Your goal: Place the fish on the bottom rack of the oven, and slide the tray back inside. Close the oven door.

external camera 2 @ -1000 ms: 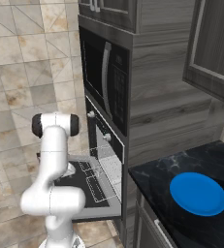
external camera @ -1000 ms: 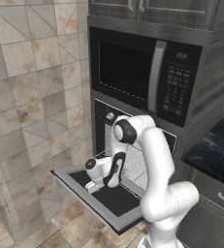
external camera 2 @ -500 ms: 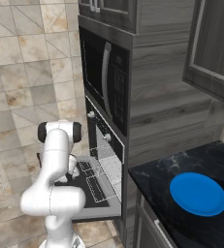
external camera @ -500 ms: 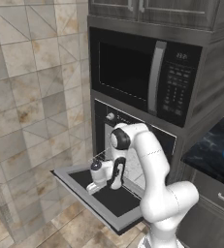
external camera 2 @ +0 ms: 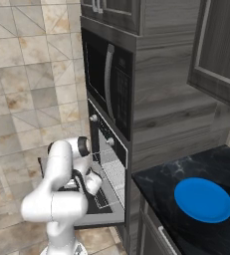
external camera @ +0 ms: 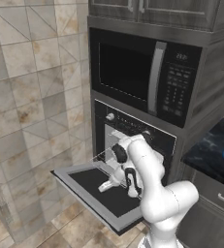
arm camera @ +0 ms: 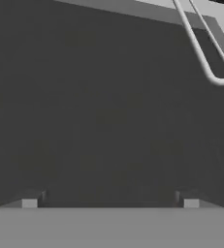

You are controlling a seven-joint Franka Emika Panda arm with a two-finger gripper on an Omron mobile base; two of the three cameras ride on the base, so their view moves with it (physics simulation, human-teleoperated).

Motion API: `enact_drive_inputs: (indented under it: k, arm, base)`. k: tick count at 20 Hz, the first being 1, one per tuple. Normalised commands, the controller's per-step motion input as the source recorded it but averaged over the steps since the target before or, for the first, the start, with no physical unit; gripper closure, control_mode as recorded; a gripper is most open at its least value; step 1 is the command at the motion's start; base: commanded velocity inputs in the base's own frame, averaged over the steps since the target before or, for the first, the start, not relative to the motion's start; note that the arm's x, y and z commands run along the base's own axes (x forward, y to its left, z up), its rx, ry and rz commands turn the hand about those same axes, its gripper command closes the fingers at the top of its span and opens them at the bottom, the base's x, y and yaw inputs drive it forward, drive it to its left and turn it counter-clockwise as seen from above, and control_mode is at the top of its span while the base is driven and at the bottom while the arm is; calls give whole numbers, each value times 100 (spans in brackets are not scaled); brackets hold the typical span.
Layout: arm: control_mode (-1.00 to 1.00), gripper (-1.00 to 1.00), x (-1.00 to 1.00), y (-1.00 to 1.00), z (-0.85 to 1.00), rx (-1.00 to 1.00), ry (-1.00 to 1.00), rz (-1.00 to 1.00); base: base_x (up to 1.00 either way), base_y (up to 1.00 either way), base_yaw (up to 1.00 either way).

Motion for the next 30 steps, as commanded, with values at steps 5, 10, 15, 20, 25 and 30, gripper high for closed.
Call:
enact_drive_inputs:
  k: [5, 10, 15, 20, 25, 30]
  arm:
    - [-100, -100, 85, -37, -36, -10, 9, -6]
    - [-100, -100, 90, -61, 4, -19, 27, -15]
    - [-100, -100, 88, -98, 14, -25, 41, -17]
    - [-100, -100, 76, -87, 1, -22, 36, -13]
    - [-100, -100, -73, 65, -21, -21, 9, 0]
    - [-100, -100, -100, 97, 12, -15, -5, 0]
  base:
    - [0, 0, 0]
    - [0, 0, 0]
    - [0, 0, 0]
    - [0, 0, 0]
    - [0, 0, 0]
    - [0, 0, 0]
